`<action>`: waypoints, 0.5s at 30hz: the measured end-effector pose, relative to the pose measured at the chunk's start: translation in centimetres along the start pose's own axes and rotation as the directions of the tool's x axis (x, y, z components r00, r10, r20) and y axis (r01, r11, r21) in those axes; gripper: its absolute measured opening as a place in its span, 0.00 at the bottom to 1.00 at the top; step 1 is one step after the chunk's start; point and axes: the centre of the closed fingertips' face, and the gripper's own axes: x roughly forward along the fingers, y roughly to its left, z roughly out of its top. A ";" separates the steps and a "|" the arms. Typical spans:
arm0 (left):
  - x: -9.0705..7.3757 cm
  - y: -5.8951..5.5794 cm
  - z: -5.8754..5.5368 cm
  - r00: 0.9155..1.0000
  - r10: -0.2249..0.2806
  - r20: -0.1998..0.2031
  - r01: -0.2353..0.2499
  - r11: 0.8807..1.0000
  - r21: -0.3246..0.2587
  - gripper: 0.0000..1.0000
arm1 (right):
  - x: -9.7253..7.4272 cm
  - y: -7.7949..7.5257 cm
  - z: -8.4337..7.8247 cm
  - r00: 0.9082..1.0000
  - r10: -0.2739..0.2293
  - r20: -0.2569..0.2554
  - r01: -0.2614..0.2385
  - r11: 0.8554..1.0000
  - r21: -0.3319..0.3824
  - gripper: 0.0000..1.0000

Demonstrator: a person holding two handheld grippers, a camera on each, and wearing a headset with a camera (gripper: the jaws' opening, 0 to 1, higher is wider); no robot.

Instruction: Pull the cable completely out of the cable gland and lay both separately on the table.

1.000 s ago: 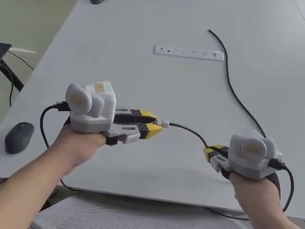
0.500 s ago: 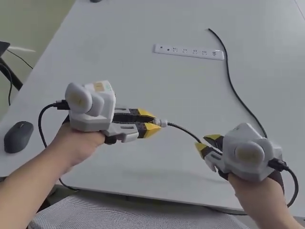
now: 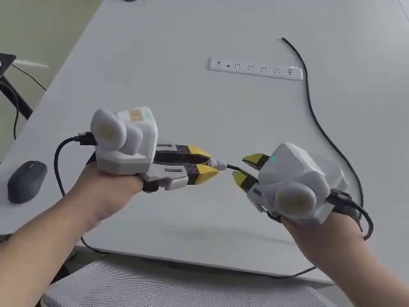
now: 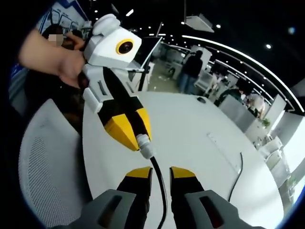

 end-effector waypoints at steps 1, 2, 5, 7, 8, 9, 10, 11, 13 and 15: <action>0.0 0.0 0.0 1.000 0.000 0.000 0.000 1.000 0.000 0.15 | 0.2 0.1 0.1 1.000 0.005 -0.002 -0.005 1.000 -0.011 0.09; 0.0 0.0 0.0 1.000 0.000 0.001 0.000 1.000 0.000 0.15 | 0.3 0.3 0.2 1.000 0.007 -0.003 -0.008 1.000 -0.017 0.09; 0.0 -0.1 0.1 1.000 -0.005 0.001 0.005 1.000 0.002 0.15 | 0.5 0.7 0.4 1.000 0.016 0.000 -0.016 0.999 -0.046 0.04; 0.0 -0.1 0.0 1.000 -0.005 -0.002 0.005 1.000 0.006 0.15 | 0.7 0.8 0.4 1.000 0.013 -0.005 -0.013 0.996 -0.083 0.02; 0.0 0.0 0.0 1.000 -0.005 -0.002 0.005 1.000 0.005 0.15 | 0.7 0.8 0.4 1.000 0.012 -0.007 -0.013 0.996 -0.084 0.02; 0.0 0.0 0.0 1.000 -0.005 -0.001 0.005 1.000 0.004 0.15 | 0.6 0.7 0.4 1.000 0.012 -0.005 -0.012 0.996 -0.083 0.02; 0.0 0.0 0.0 1.000 -0.005 -0.001 0.005 1.000 0.004 0.15 | 0.7 0.7 0.4 1.000 0.013 -0.003 -0.013 0.996 -0.084 0.02; -0.1 0.0 0.0 1.000 -0.006 -0.001 0.006 1.000 0.003 0.15 | 0.7 0.7 0.4 1.000 0.015 -0.002 -0.015 0.996 -0.083 0.02; -0.1 0.0 -0.1 1.000 -0.006 -0.002 0.006 1.000 0.003 0.15 | 0.8 0.8 0.4 1.000 0.016 -0.002 -0.016 0.997 -0.082 0.01; 0.0 0.0 -0.2 1.000 -0.006 -0.004 0.006 1.000 0.001 0.15 | 0.8 0.8 0.2 1.000 0.020 -0.005 -0.020 0.997 -0.075 0.01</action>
